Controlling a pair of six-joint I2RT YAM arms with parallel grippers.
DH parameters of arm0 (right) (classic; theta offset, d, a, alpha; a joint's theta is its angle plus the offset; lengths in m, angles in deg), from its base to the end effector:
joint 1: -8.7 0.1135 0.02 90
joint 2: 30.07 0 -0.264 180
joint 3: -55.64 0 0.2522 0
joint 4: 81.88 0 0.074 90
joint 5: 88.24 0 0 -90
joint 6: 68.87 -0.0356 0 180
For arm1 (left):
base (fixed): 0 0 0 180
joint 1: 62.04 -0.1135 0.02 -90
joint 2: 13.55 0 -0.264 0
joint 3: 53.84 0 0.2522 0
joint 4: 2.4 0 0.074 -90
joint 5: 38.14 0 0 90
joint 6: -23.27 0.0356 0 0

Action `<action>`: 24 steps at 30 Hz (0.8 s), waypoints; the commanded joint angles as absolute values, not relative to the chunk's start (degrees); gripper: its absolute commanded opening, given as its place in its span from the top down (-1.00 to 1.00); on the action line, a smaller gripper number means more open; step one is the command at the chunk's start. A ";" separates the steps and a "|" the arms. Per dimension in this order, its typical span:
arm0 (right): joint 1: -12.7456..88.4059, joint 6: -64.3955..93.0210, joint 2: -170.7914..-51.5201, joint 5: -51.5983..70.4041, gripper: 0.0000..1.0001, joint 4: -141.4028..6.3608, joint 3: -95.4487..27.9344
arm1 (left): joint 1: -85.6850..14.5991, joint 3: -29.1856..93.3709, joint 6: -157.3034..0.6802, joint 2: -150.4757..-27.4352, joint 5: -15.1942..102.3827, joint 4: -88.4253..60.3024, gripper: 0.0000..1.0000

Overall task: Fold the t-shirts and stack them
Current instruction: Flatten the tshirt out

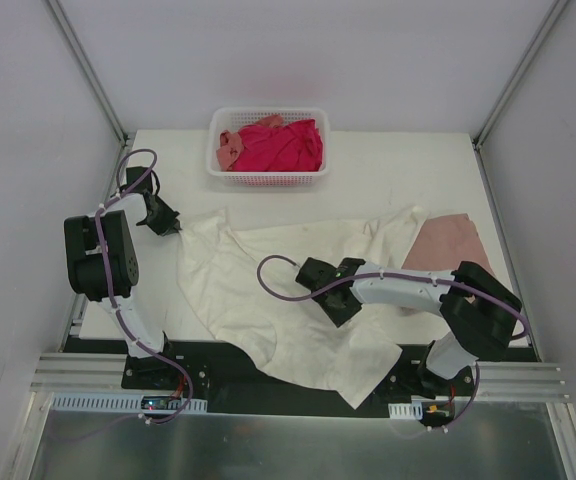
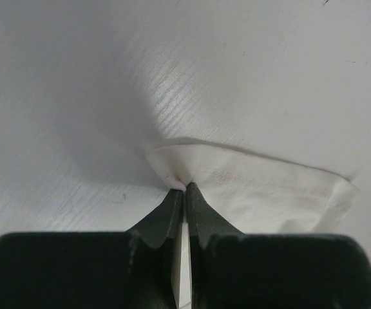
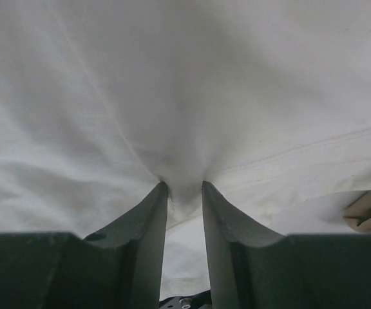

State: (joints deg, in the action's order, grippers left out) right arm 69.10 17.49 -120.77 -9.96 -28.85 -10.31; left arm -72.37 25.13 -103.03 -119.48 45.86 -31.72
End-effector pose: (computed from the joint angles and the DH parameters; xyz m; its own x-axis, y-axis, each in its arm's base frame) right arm 0.1423 0.2358 0.1655 -0.5345 -0.8150 -0.2238 -0.7978 0.5739 -0.1847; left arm 0.3725 0.0641 0.1620 -0.5877 -0.7056 -0.3959 -0.5821 0.7086 -0.3987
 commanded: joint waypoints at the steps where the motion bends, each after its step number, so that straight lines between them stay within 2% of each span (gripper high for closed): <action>1: 68.56 15.50 -120.16 -14.14 0.42 -26.90 -12.09 | -72.24 22.85 -101.54 -120.25 47.29 -34.80 1.00; 8: 67.85 15.15 -119.72 -13.71 0.67 -25.23 -10.69 | -72.24 22.85 -101.45 -119.90 47.11 -34.80 1.00; 9: 67.85 15.24 -119.29 -13.18 0.74 -25.23 -10.59 | -72.24 22.68 -101.45 -119.90 46.94 -34.71 1.00; 11: 67.77 14.89 -118.59 -13.27 0.99 -25.40 -10.59 | -72.24 22.68 -101.27 -119.63 46.24 -34.54 1.00; 17: 67.85 16.20 -110.68 -12.12 0.99 -27.34 -10.94 | -72.24 21.27 -100.66 -116.65 44.92 -33.04 1.00; 21: 66.45 16.38 -101.04 -22.46 0.99 -26.37 -13.14 | -72.24 20.31 -99.60 -111.30 42.19 -32.51 1.00; 24: 64.17 18.92 -95.23 -29.05 0.99 -26.19 -17.52 | -72.15 19.25 -100.83 -102.35 41.40 -32.69 1.00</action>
